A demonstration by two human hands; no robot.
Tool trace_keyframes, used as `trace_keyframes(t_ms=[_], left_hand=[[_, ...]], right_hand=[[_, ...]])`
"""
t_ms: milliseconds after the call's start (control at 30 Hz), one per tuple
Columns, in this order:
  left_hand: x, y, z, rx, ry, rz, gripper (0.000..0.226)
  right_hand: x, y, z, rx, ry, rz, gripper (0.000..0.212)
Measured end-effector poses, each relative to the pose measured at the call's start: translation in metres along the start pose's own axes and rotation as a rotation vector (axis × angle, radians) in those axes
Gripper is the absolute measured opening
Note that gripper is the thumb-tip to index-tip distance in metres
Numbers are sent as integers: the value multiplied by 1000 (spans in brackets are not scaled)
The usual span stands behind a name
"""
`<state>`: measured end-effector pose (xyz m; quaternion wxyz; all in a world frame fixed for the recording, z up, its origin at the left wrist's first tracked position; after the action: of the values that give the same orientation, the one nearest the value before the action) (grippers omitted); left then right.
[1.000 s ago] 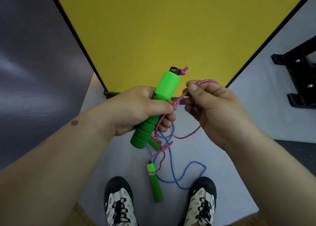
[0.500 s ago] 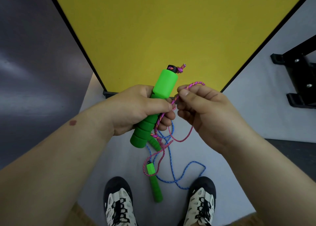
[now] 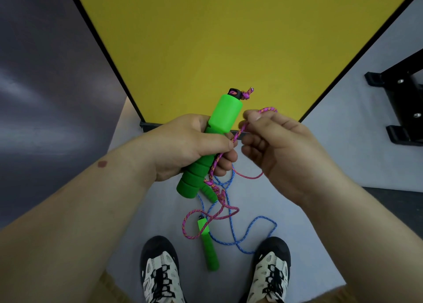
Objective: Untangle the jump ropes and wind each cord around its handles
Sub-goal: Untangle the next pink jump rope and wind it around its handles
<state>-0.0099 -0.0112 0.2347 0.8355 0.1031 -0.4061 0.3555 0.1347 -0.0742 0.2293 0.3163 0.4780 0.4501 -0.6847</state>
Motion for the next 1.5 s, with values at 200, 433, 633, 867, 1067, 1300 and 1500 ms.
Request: trace_keyframes(t_ms=[200,433,633,867,1067,1300,1500], left_hand=[[1,0,0,-6,0,5,7],[-1,1,-1,-18,-4,-3,16],[0,0,0,-8,-3,-4,11],[1,-1,1,-14,11,3,7],[4,-3,5,-25,12,4,8],[1,0,1,-14,35,-25,9],[2,1,4,-12,30,-10,8]], right_hand=[[-5,7,-4,84,66,41,7],[-10,16,-8,198,96,-24,7],[2,-2,2,-75,-26,38,10],[-8,9,-5,84,100,3,6],[-11,15,-8,191,108,-27,5],[-1,0,0,-50,-26,4,11],[-10,12,-7,135,86,-25,8]])
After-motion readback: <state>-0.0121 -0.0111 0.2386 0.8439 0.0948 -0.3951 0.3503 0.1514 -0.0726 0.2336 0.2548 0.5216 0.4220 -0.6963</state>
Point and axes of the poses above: each hand's wrist, its own z-axis away from the middle knuckle, its own y-axis out of the back of the hand, x = y × z, the point moved 4 cm from there along -z, towards the middle knuckle, and after that the axes turned 15 degrees about y, right-handed, at the moved point
